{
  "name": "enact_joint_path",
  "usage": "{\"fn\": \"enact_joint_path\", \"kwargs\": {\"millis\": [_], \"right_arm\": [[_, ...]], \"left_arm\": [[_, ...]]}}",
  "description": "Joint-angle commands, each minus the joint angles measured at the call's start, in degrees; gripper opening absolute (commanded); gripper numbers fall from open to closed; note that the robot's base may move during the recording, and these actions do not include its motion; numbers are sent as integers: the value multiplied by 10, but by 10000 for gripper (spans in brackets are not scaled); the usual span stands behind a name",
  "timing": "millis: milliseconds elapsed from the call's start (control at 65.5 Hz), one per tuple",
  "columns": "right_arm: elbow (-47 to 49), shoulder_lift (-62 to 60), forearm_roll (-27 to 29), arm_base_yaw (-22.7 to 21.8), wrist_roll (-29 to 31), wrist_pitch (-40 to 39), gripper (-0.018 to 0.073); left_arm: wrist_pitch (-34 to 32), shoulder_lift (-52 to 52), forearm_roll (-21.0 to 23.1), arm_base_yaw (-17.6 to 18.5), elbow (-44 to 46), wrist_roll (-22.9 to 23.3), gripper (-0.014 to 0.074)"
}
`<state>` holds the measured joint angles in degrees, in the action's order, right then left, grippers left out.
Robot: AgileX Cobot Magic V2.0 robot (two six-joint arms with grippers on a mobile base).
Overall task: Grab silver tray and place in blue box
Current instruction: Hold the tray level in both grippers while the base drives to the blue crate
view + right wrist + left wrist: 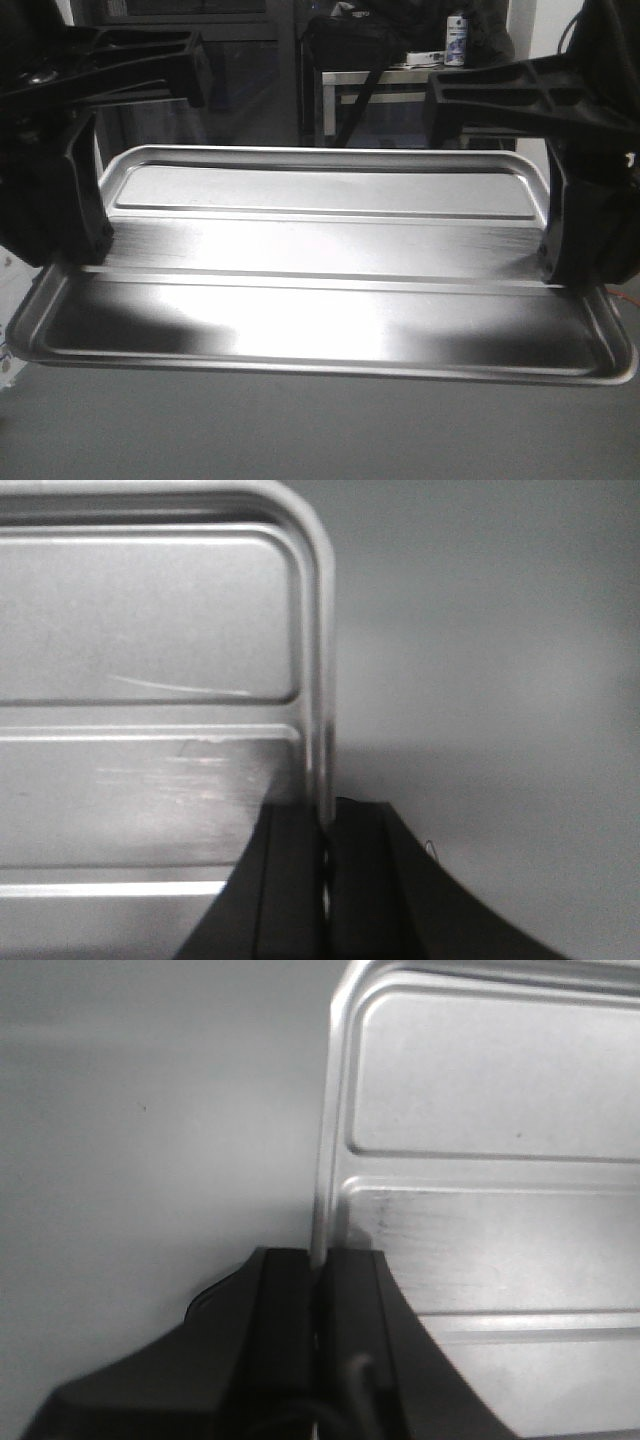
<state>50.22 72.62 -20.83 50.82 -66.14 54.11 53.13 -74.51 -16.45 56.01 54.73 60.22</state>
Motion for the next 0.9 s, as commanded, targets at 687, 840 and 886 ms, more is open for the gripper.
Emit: {"fn": "enact_joint_path", "kwargs": {"millis": [687,840,886], "right_arm": [[15,-15,-23,1,0,3,58],[15,-15,-23,1,0,3,58],[15,-15,-23,1,0,3,58]], "left_arm": [[-13,17,-12,3,16,5,-97],[-13,17,-12,3,16,5,-97],[-13,17,-12,3,16,5,-97]]}}
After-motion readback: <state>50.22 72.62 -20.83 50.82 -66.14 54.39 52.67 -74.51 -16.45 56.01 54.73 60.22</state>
